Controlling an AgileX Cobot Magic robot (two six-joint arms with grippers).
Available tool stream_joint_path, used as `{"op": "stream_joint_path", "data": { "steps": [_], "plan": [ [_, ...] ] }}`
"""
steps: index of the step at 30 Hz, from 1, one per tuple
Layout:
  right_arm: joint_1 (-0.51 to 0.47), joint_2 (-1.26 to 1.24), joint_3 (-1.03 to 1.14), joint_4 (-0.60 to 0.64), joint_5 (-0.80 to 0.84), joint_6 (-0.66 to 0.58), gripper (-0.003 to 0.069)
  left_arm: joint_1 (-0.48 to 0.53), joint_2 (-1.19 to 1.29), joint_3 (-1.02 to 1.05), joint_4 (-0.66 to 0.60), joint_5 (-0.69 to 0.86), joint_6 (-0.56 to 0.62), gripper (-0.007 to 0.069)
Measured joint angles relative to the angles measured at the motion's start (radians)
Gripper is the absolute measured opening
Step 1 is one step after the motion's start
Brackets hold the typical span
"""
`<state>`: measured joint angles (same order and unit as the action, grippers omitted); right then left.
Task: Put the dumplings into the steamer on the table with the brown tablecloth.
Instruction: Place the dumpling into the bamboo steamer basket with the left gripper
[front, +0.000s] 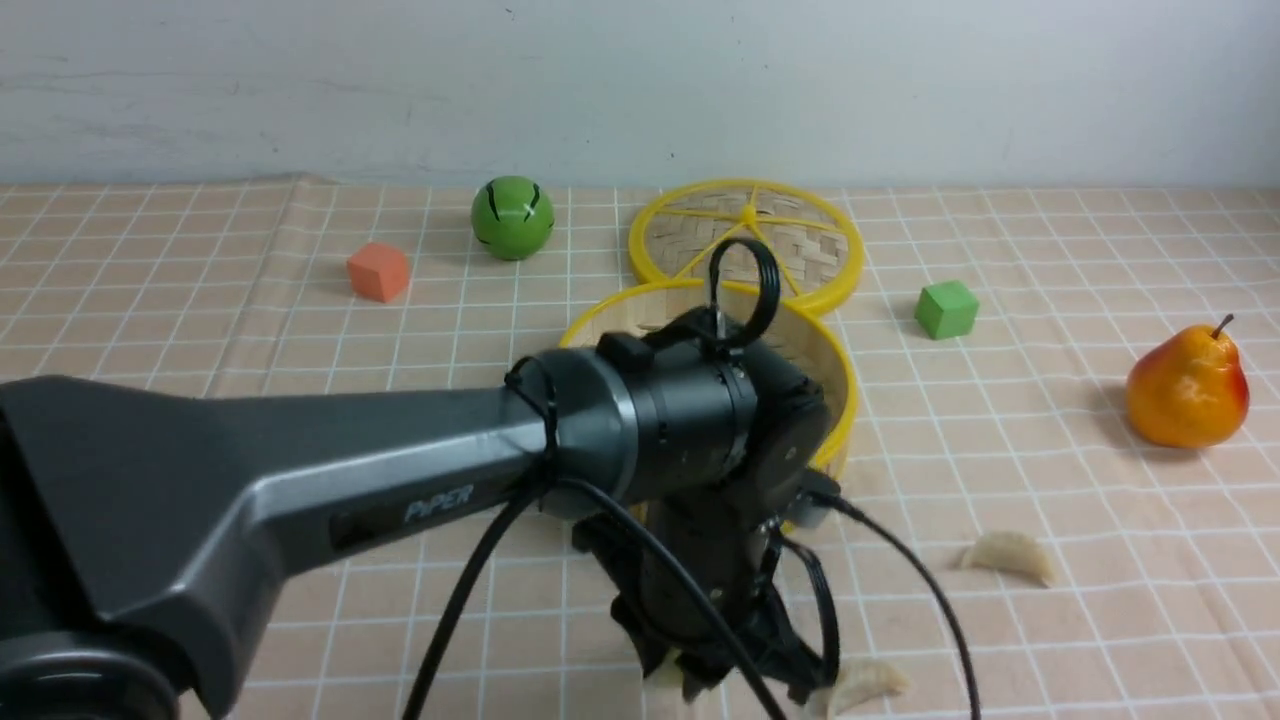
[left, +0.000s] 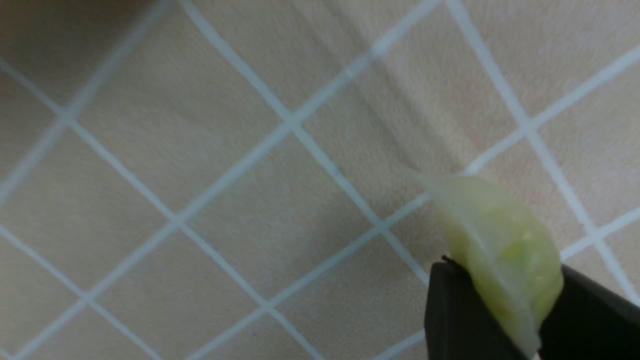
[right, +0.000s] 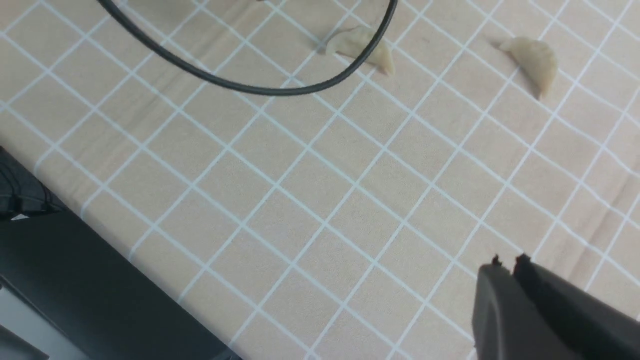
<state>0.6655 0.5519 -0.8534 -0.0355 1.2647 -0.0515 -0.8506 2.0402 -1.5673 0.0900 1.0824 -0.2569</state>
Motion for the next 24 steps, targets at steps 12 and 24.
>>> {"op": "stream_joint_path", "data": {
  "steps": [12,24],
  "plan": [
    [0.0,0.0,0.0,0.018,-0.036,0.01,0.0052,0.134,0.101,-0.479,0.041,0.035,-0.043,0.0192],
    [0.0,0.001,0.005,0.056,-0.042,0.104,0.0057,0.209,0.284,-0.536,0.079,0.016,-0.053,0.0287]
  ]
}}
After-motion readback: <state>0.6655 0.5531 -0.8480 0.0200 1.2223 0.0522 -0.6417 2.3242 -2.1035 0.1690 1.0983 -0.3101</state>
